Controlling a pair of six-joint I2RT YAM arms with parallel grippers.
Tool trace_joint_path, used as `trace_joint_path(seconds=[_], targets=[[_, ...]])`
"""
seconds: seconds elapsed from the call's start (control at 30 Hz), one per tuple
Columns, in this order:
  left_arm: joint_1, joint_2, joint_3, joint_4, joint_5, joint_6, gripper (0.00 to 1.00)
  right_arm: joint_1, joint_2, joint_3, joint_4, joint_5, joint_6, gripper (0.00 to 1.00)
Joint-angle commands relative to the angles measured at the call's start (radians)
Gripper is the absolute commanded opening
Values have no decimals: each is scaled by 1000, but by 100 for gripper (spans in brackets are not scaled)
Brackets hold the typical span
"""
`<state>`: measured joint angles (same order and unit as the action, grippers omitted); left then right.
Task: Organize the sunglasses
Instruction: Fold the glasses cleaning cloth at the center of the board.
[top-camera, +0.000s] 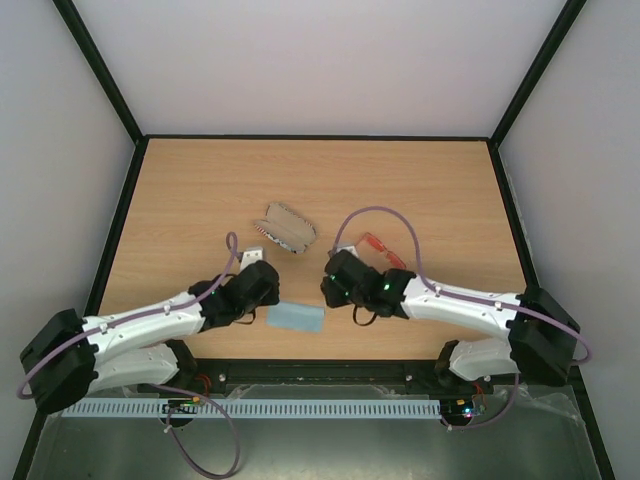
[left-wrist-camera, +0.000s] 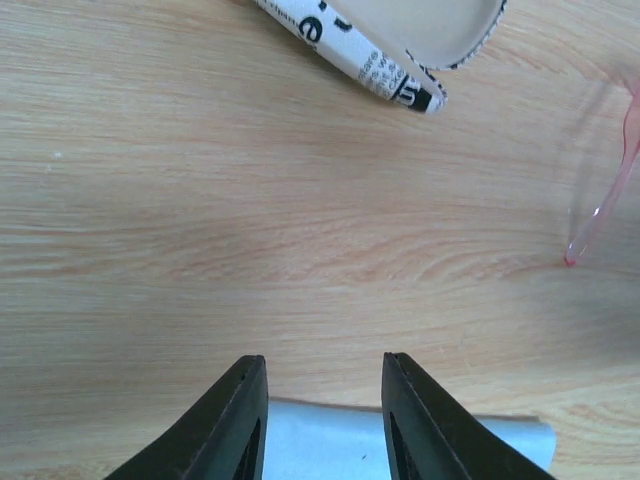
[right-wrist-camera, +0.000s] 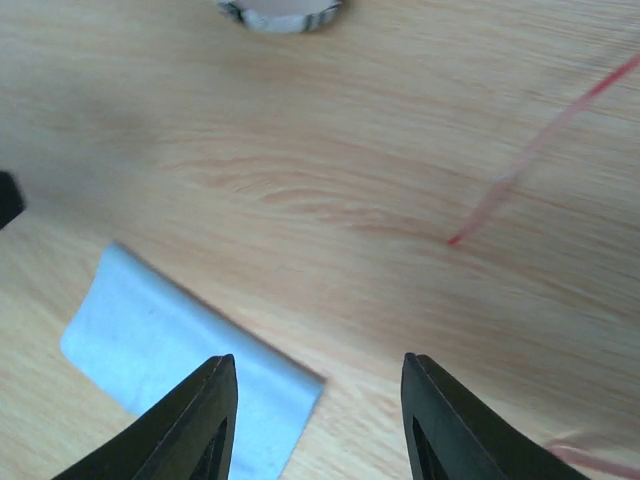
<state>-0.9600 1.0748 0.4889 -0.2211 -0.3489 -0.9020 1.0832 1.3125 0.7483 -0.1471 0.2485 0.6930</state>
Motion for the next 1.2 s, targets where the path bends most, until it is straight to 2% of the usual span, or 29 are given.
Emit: trace_joint_path(seconds=[0.0,0.23,0.37,0.73,1.03,1.17], targets=[[66,63,118,-165,120,6,34,-86,-8,71,-184,-166,-28,46],[68,152,319,-378,253,-41,30,-87,51,270,-438,-268,49,46],[64,152,374,-473,261,-60,30,-86,79,344,-562,-287,63,45],[69,175,396,-570,294,-69,31,-86,104,247,-553,-364,133,45],[65,149,349,-566,317,-67,40,-83,195,309,-563,-426,207,44],[63,190,342,-557,312,-39,42,-76,250,351,-568,-427,225,42]])
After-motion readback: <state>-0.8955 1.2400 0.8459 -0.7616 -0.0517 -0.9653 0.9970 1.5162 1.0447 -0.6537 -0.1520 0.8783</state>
